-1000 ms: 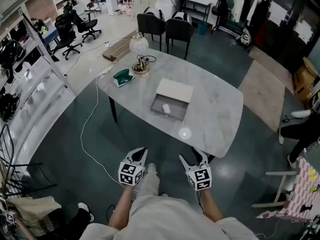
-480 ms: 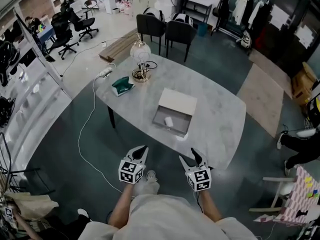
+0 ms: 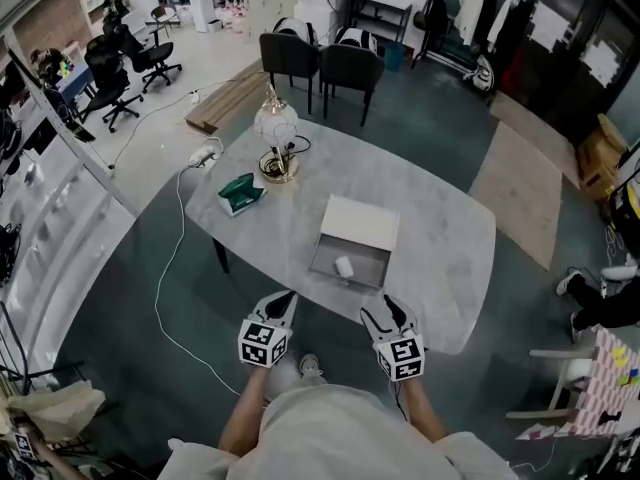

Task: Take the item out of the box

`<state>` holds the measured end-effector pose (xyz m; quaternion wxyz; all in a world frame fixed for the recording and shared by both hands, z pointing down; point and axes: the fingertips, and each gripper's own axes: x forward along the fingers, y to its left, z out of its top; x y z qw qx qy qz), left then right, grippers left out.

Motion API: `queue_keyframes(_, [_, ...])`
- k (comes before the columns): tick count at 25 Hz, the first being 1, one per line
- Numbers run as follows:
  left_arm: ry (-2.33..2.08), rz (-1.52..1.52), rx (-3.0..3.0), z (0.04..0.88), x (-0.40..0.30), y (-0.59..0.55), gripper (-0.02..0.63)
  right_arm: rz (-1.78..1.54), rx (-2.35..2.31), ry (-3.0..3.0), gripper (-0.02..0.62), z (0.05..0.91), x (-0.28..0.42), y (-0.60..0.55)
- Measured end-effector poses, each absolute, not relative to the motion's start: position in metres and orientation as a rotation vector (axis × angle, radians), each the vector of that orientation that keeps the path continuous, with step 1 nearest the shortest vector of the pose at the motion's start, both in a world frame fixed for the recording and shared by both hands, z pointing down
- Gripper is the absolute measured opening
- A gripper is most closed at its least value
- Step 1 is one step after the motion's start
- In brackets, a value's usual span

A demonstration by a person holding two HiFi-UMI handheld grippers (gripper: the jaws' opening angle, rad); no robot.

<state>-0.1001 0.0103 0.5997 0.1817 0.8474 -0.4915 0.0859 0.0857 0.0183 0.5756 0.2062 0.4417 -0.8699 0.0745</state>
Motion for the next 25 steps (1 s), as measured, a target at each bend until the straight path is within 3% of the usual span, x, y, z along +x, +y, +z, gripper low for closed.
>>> queue_keyframes(25, [-1.240,0.283,2.424,0.622,-0.103,-0.055,0.014,0.255,1.285,-2.334,0.253,0.598,0.075,-0.032])
